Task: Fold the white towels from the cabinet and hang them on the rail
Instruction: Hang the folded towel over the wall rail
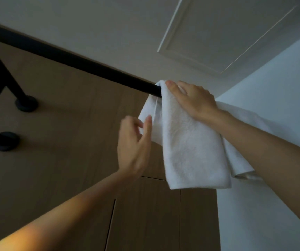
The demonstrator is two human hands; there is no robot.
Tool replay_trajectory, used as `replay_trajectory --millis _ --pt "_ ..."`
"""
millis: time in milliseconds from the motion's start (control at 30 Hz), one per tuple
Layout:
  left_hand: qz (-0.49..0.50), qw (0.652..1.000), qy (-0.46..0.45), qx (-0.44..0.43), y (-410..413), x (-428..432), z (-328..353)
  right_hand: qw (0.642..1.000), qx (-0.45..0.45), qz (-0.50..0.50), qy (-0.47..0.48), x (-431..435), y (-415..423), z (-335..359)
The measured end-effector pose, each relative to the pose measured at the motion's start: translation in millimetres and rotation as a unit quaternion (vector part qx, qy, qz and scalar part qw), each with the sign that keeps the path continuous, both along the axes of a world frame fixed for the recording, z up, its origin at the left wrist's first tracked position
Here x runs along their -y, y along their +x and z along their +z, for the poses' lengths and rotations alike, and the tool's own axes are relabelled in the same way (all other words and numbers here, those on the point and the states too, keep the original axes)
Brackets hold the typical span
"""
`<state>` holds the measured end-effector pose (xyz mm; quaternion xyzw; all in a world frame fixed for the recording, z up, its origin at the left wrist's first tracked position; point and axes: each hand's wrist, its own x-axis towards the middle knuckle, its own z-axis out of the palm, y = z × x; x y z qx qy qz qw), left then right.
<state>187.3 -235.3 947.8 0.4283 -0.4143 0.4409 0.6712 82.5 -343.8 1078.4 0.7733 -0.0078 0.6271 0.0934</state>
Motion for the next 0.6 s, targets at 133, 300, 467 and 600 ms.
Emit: replay_trajectory --millis 133,300,467,600 --pt "0.059 0.993 0.09 -0.042 9.8 -6.1 31.9 1.0 -0.008 -0.008 0.008 -1.8 0.5 3.4" --pt "0.014 0.984 0.165 -0.061 11.2 -0.6 64.8 1.0 -0.023 -0.004 0.018 -1.8 -1.8 3.2" --pt "-0.02 0.987 0.155 -0.032 11.6 -5.8 58.9 0.999 -0.032 0.019 0.002 1.5 -3.3 -2.9" --pt "-0.036 0.986 0.162 -0.022 6.7 -13.4 45.0 0.997 -0.043 -0.007 -0.071 5.4 -7.8 -30.9"
